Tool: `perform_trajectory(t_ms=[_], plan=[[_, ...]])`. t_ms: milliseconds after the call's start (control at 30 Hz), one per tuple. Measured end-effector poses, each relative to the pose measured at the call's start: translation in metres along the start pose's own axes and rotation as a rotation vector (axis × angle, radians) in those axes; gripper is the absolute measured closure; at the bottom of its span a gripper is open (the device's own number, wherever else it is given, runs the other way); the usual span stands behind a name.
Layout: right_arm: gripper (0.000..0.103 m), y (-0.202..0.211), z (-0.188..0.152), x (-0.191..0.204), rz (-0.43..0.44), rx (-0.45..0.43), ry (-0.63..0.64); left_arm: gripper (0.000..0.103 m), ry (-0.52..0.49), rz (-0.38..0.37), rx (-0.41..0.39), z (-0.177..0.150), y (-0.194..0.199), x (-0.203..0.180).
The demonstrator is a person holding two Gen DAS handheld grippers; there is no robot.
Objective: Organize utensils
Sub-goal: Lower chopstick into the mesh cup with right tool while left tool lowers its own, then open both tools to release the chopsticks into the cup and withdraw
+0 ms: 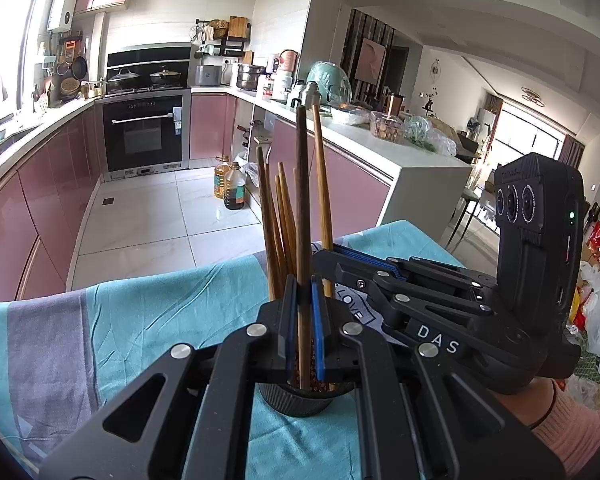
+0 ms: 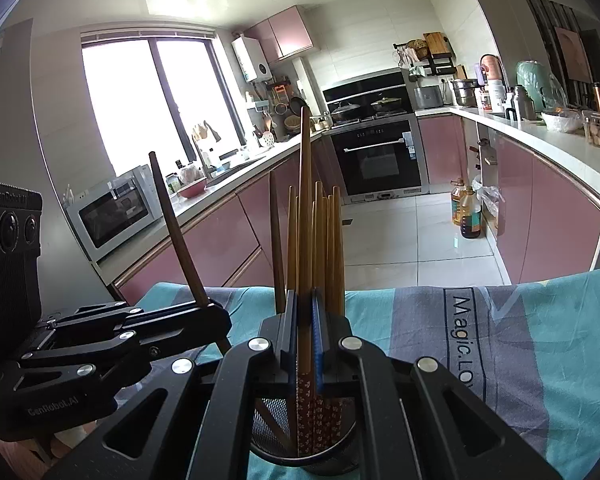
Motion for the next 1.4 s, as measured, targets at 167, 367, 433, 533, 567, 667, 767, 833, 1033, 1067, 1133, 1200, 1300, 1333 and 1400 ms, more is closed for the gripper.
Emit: perform_trajectory(t_ms=[167, 367, 433, 533, 567, 667, 767, 833, 1033, 1067, 1133, 1200, 1300, 1333, 1400], plan=[[0.097, 0.000, -0.005, 0.000, 0.004, 0.006, -0.007, 0.096, -0.006, 0.001, 0.004, -0.002, -0.005, 0.001], [0.097, -0.003, -0.007, -0.001, -0.001, 0.010, -0.007, 0.095, -0.013, 0.003, 0.002, -0.001, -0.007, 0.003], [0.097, -0.003, -0.007, -0.001, 0.003, 0.011, -0.007, 0.095, -0.012, 0.001, 0.002, -0.001, -0.008, 0.003], [0.097, -0.003, -0.008, -0.001, 0.005, 0.010, -0.008, 0.095, -0.008, 0.004, 0.002, -0.003, -0.010, 0.005], [0.097, -0.003, -0.008, -0.002, 0.005, 0.010, -0.008, 0.095, -0.007, 0.003, 0.001, -0.005, -0.010, 0.004], [0.097, -0.003, -0.010, -0.002, 0.003, 0.014, -0.008, 0.096, -0.009, 0.002, 0.000, -0.006, -0.012, 0.004], [0.097, -0.003, -0.011, -0.004, 0.001, 0.015, -0.009, 0.096, -0.006, 0.003, -0.005, -0.006, -0.012, 0.004], [0.097, -0.003, -0.012, -0.005, 0.002, 0.017, -0.010, 0.096, -0.003, -0.001, -0.012, -0.005, -0.013, 0.005], [0.097, -0.005, -0.013, -0.004, 0.002, 0.020, -0.010, 0.096, 0.006, -0.015, -0.016, -0.007, -0.012, 0.008], [0.097, -0.005, -0.014, -0.004, 0.003, 0.021, -0.010, 0.096, 0.009, -0.018, -0.021, -0.005, -0.012, 0.009], [0.097, -0.006, -0.015, -0.005, 0.002, 0.023, -0.009, 0.096, 0.008, -0.027, -0.027, -0.005, -0.011, 0.009], [0.097, -0.006, -0.016, -0.005, 0.002, 0.024, -0.009, 0.096, -0.002, -0.024, -0.019, -0.009, -0.011, 0.007], [0.097, -0.007, -0.017, -0.005, 0.002, 0.027, -0.010, 0.096, 0.001, -0.038, 0.007, -0.013, -0.017, 0.008], [0.097, -0.007, -0.017, -0.006, 0.001, 0.028, -0.009, 0.095, 0.003, -0.041, 0.016, -0.014, -0.020, 0.010], [0.097, -0.008, -0.018, -0.005, 0.001, 0.032, -0.008, 0.095, 0.002, -0.042, 0.030, -0.016, -0.024, 0.013]])
Point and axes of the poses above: each gripper's, at about its wrist camera, not at the fingertips, and y roughly against the way its jaws point, x to its left, z to its top, the point moved 8 cm from there along -y, roughly the way its jaws point, and after that the axes turned 1 degree about -x, right-handed, at the moved point
